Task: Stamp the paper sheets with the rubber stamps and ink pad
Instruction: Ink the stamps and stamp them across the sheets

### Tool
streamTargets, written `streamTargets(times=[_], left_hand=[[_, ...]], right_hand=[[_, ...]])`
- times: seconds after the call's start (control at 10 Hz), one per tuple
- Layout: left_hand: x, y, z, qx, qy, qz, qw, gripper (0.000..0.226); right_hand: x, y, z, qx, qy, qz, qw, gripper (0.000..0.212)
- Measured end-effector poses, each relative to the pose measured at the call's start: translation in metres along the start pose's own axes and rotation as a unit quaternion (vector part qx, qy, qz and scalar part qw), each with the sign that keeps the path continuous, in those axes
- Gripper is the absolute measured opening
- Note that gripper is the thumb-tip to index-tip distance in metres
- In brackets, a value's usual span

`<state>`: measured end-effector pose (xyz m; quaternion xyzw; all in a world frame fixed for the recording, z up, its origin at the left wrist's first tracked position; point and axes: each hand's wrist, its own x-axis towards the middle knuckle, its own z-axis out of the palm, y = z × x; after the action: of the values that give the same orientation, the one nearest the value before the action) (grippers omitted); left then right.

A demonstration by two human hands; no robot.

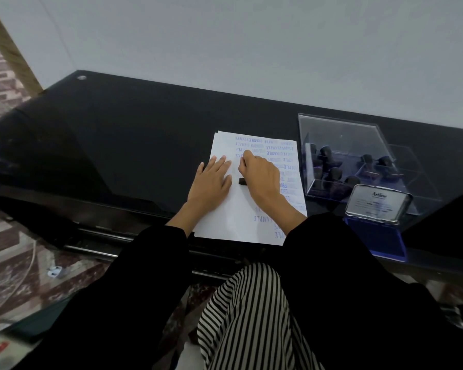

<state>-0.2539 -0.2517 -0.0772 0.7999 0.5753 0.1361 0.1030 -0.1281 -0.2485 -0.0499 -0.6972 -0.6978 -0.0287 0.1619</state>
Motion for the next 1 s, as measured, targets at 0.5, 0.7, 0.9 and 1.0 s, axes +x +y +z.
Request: streamTargets(times=[0.5, 0.7, 0.9, 1.0], left_hand=[[0.001, 0.000, 0.000, 0.000, 0.002, -0.004, 1.000, 0.048], [0.001, 0.000, 0.001, 0.007, 0.003, -0.003, 1.000, 0.048], [0.002, 0.000, 0.001, 0.010, 0.000, -0.003, 1.000, 0.048], [0.001, 0.001, 0.002, 0.006, 0.008, -0.001, 1.000, 0.048]], right_hand=[[-0.020, 0.001, -0.003, 0.032, 0.023, -0.017, 0.999, 0.021], [-0.022, 0.000, -0.003, 0.039, 0.025, -0.014, 0.999, 0.022], [-0.020, 0.001, -0.003, 0.047, 0.028, -0.013, 0.998, 0.022], [-0.018, 0.001, -0.004, 0.058, 0.017, -0.007, 0.998, 0.022]])
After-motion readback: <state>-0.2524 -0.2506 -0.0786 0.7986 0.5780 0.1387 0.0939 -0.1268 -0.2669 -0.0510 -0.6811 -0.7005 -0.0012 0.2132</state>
